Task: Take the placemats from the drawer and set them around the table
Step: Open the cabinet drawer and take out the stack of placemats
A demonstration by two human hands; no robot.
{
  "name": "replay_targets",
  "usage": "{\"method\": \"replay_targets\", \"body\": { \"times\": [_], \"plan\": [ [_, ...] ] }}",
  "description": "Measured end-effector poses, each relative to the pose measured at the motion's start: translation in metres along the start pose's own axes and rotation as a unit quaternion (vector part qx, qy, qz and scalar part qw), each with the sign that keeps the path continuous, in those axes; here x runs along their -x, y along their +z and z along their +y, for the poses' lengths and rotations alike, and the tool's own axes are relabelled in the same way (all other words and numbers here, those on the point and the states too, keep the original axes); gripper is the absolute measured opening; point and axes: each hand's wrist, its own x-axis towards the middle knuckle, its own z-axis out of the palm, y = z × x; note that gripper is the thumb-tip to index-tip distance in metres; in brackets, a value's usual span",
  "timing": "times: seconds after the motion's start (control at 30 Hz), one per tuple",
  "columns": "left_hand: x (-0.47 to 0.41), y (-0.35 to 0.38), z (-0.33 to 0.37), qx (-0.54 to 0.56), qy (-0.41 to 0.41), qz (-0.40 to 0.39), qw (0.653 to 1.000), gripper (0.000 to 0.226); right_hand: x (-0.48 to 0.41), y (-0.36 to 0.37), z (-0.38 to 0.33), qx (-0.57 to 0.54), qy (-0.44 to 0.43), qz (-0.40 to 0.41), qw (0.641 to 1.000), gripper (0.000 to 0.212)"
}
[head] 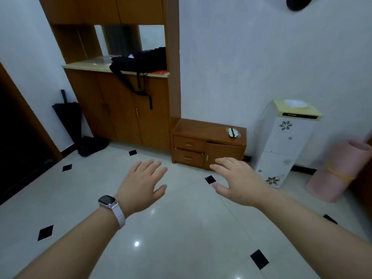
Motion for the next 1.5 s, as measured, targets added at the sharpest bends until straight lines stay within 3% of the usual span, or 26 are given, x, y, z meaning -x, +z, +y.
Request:
{"method": "replay_targets", "body": {
  "times": [0.3, 0.6, 0.93, 1.1, 1.5],
  "plan": [
    [-0.142, 0.071, -0.020, -0.002, -0.011, -0.050, 0.999, 0.055, -0.126, 0.084, 0.112, -0.044, 0.004, -0.032, 0.999, 0.062],
    [-0.282, 0.105, -0.035, 0.008, -0.024, -0.077, 0.997, 0.056, -0.249, 0.094, 0.220, -0.054, -0.015, -0.046, 0.997, 0.063],
    [-0.377, 0.155, -0.100, 0.021, -0.034, -0.087, 0.995, 0.055, -0.355, 0.132, 0.256, -0.074, -0.007, -0.071, 0.995, 0.067],
    [-0.428, 0.201, -0.157, 0.053, -0.017, -0.104, 0.993, 0.062, -0.426, 0.163, 0.262, -0.069, 0.010, -0.086, 0.994, 0.067],
    [-0.573, 0.320, -0.303, 0.156, 0.005, -0.125, 0.980, 0.051, -0.599, 0.224, 0.256, -0.079, 0.090, -0.114, 0.986, 0.059]
  ]
}}
